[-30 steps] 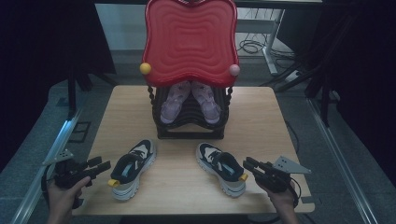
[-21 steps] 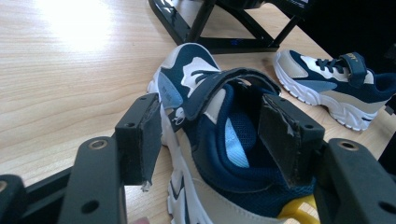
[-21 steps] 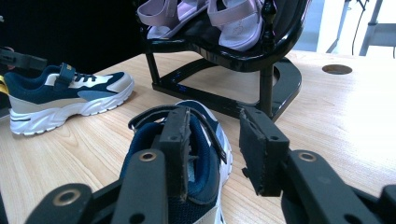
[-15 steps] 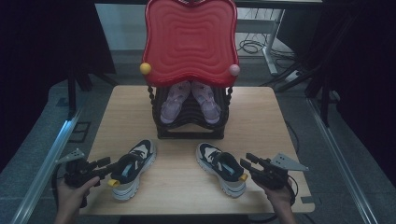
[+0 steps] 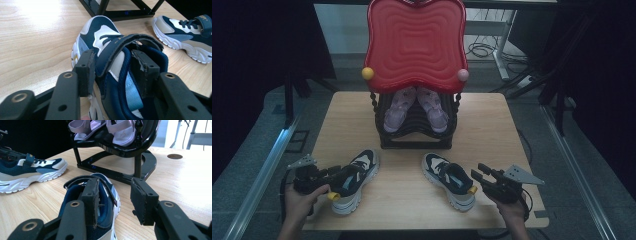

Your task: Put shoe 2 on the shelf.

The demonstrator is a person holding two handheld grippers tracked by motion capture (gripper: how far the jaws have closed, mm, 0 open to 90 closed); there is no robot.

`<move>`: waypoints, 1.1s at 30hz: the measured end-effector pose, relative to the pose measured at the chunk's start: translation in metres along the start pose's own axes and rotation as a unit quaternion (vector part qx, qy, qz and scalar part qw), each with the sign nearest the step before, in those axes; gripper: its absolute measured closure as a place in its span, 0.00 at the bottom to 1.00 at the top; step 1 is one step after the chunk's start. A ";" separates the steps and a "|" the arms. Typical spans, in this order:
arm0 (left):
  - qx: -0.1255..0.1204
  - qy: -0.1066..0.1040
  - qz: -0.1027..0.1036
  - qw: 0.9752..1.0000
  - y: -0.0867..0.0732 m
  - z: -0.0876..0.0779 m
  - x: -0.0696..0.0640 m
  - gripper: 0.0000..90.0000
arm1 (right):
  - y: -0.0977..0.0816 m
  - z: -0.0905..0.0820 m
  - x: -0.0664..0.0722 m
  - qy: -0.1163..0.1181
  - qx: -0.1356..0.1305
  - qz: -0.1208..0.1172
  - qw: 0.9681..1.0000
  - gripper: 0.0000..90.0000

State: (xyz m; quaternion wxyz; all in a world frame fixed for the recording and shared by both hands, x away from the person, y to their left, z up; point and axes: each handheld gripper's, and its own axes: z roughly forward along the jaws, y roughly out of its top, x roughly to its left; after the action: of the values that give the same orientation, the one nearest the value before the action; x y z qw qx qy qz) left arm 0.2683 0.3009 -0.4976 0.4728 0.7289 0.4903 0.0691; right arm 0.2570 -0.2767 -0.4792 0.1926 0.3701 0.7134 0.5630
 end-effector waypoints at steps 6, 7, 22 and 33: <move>0.011 0.017 0.022 1.000 0.001 0.004 -0.002 0.68 | 0.000 0.002 0.000 0.001 0.004 -0.003 1.000 0.65; 0.012 0.019 0.024 0.999 0.001 0.004 -0.003 0.68 | 0.000 0.002 0.000 0.002 0.005 -0.002 1.000 0.65; 0.018 0.025 0.033 0.999 0.001 0.005 -0.004 0.73 | 0.018 0.029 -0.007 0.061 0.079 0.029 0.995 0.55; 0.020 0.026 0.032 0.999 0.001 0.005 -0.004 0.72 | 0.030 0.060 -0.008 0.086 0.158 0.013 0.984 0.59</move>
State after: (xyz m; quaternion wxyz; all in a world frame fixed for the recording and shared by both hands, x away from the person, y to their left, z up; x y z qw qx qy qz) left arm 0.2697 0.2945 -0.4980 0.4429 0.7513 0.4802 0.0935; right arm 0.3130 -0.2396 -0.4693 0.0623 0.3552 0.8025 0.4752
